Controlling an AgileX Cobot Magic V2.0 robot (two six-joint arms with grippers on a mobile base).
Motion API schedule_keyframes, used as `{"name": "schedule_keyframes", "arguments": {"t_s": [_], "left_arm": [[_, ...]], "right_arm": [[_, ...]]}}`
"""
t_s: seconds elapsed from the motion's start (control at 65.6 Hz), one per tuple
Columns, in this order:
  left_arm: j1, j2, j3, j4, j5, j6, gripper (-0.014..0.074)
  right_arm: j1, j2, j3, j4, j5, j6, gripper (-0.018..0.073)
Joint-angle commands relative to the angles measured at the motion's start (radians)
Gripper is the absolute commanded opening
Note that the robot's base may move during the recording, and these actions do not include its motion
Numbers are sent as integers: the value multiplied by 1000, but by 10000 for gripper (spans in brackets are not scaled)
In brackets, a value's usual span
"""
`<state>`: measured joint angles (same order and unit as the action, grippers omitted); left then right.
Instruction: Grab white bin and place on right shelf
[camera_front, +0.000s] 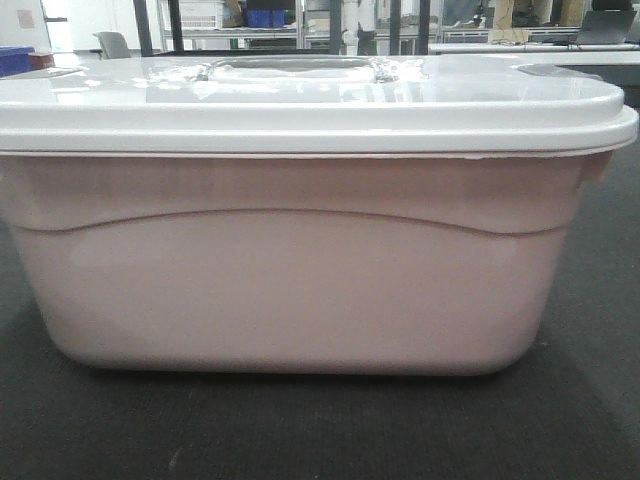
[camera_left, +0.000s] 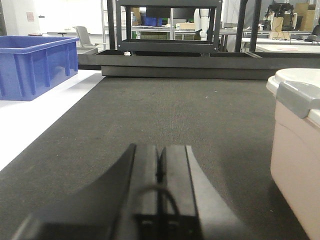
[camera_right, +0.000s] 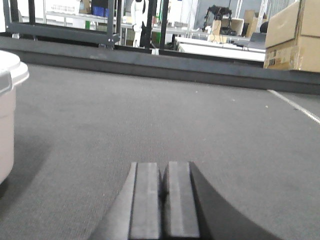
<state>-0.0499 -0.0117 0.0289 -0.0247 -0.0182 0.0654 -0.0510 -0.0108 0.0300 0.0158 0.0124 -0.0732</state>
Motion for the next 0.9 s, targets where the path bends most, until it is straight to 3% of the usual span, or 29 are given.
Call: {"name": "schedule_keyframes", "arguments": {"t_s": [0.0, 0.183, 0.274, 0.488, 0.595, 0.777, 0.884], "left_arm": [[1, -10, -3, 3, -93, -5, -117], [1, -10, -10, 3, -93, -5, -117], [1, -8, -52, 3, -79, -5, -117], [3, 70, -277, 5, 116, -5, -117], [3, 167, -396, 5, 161, -5, -117], [3, 414, -652, 5, 406, -5, -117], [3, 584, -817, 10, 588, -5, -117]], "right_arm": [[-5, -18, -2, -3, -95, -7, 39], [-5, -18, -5, 4, -93, -6, 39], [-5, -18, -57, 51, -25, -6, 39], [-5, 44, -310, 178, 252, -6, 39], [-5, 154, -425, 195, 283, -6, 39], [-5, 419, -645, 195, 306, -6, 39], [-5, 593, -804, 195, 424, -6, 39]]}}
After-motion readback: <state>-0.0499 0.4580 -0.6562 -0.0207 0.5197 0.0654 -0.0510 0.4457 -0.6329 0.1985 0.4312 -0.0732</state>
